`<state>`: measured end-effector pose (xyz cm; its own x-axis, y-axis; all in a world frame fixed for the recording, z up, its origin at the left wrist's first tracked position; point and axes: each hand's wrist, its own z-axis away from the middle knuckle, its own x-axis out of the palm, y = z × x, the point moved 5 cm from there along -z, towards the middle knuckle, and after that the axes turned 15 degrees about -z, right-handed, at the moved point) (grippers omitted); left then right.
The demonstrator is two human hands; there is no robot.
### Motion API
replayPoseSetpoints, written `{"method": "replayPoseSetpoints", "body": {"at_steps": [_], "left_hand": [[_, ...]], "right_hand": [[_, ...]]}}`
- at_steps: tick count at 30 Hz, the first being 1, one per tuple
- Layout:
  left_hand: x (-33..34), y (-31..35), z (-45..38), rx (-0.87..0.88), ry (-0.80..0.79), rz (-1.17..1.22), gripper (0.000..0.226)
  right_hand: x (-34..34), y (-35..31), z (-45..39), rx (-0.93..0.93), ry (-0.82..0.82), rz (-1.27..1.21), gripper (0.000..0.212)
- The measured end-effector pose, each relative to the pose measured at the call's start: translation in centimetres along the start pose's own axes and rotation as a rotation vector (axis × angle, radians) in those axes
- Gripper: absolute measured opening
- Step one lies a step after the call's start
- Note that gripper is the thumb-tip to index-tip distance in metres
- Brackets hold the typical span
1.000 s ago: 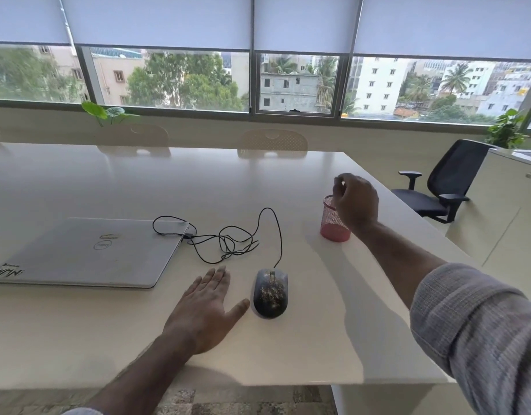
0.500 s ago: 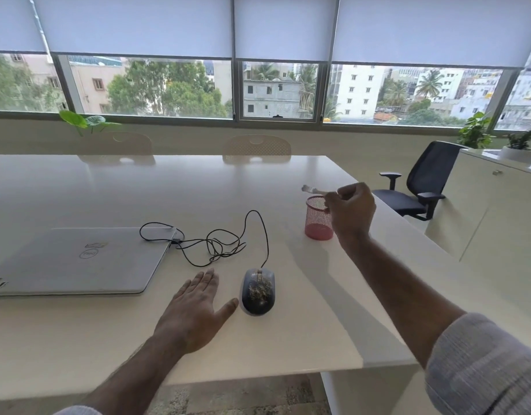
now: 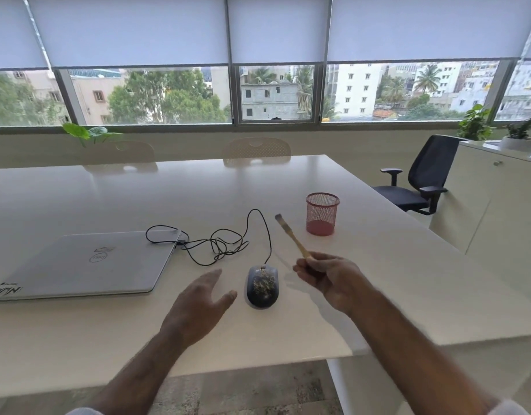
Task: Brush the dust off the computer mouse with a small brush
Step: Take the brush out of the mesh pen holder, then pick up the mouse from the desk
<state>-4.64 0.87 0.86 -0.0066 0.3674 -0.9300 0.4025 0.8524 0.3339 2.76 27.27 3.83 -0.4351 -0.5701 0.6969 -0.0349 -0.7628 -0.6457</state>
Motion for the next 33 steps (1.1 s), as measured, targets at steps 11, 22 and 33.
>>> {"method": "replayPoseSetpoints", "body": {"at_steps": [11, 22, 33], "left_hand": [[-1.5, -0.6, 0.6, -0.005, 0.04, 0.498, 0.067], [-1.4, 2.2, -1.8, 0.198, -0.197, 0.149, 0.117], [0.1, 3.1, -4.2, 0.207, -0.323, 0.027, 0.133]], "right_hand": [[1.5, 3.4, 3.2, -0.222, -0.055, 0.32, 0.013], [0.9, 3.6, 2.5, -0.411, 0.154, 0.523, 0.017], [2.1, 5.8, 1.4, -0.335, 0.118, 0.477, 0.018]]}}
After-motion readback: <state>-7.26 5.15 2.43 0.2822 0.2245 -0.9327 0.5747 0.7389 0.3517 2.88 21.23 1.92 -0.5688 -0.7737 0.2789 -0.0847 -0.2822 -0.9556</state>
